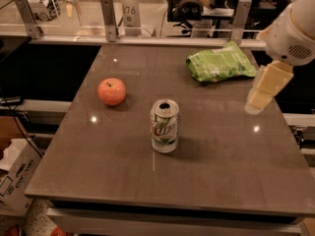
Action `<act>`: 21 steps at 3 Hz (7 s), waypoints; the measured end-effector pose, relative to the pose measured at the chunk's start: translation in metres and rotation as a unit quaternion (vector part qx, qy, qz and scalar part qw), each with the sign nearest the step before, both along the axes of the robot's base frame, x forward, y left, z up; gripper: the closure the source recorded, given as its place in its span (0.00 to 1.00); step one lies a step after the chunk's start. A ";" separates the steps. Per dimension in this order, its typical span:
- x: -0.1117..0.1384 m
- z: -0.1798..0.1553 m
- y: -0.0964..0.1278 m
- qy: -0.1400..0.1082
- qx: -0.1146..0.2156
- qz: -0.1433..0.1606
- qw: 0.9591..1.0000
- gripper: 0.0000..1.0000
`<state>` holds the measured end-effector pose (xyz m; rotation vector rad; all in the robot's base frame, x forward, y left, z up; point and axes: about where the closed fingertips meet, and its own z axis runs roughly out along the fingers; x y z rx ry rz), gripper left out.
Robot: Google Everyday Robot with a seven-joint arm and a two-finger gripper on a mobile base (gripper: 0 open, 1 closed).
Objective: Move green rice chip bag near 7up can
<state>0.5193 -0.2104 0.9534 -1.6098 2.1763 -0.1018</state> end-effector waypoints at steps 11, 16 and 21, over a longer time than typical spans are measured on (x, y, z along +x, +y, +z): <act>0.217 -0.119 0.002 0.058 -0.116 0.176 0.976 0.39; 0.146 -0.046 0.022 0.035 -0.107 0.187 0.976 1.00; 0.003 -0.067 0.034 0.065 -0.080 0.243 0.965 1.00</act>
Offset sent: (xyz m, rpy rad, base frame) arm 0.1406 -0.0030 -0.0329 -0.0003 -0.0828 0.1616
